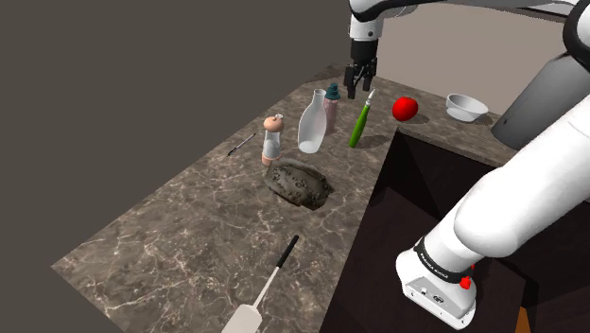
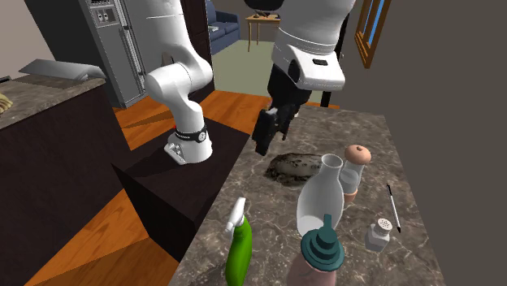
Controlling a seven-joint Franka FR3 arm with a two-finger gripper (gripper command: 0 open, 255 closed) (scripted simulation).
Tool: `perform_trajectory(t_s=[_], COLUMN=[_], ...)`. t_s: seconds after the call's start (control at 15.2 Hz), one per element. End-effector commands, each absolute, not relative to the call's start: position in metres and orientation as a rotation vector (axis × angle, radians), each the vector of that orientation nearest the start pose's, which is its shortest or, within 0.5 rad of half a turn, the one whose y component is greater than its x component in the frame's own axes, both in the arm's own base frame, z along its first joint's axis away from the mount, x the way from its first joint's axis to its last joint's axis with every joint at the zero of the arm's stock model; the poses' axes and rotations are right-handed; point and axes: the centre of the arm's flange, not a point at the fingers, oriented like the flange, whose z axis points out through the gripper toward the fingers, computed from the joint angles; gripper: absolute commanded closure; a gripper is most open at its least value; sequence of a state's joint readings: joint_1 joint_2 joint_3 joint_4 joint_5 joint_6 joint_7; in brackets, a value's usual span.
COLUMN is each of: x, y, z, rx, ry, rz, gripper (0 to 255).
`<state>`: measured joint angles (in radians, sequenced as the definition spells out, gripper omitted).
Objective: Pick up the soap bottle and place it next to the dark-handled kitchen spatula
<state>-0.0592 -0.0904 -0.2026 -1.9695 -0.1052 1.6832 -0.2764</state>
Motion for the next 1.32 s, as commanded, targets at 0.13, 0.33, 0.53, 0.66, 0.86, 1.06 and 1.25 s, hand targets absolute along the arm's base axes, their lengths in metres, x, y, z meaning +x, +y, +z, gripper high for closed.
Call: perform_trajectory(t_s=[0.13,0.33,0.53,0.66,0.86,1.06,1.25], x=[0.536,0.57,0.603,0.626,0.66,0.692,0.689], y=[-0.168,-0.188,-0.207,-0.219,-0.237,-0.254,-0.253], z=[0.479,0.466,0.454,0.445,0.432,0.419,0.403], rx=[-3.135,-3.122,-3.108,-3.099,-3.086,-3.073,-3.073], ry=[-0.08,-0.091,-0.103,-0.111,-0.122,-0.133,-0.133], rz=[0.342,0.345,0.348,0.35,0.352,0.355,0.355], gripper=[0,0,0,0,0,0,0])
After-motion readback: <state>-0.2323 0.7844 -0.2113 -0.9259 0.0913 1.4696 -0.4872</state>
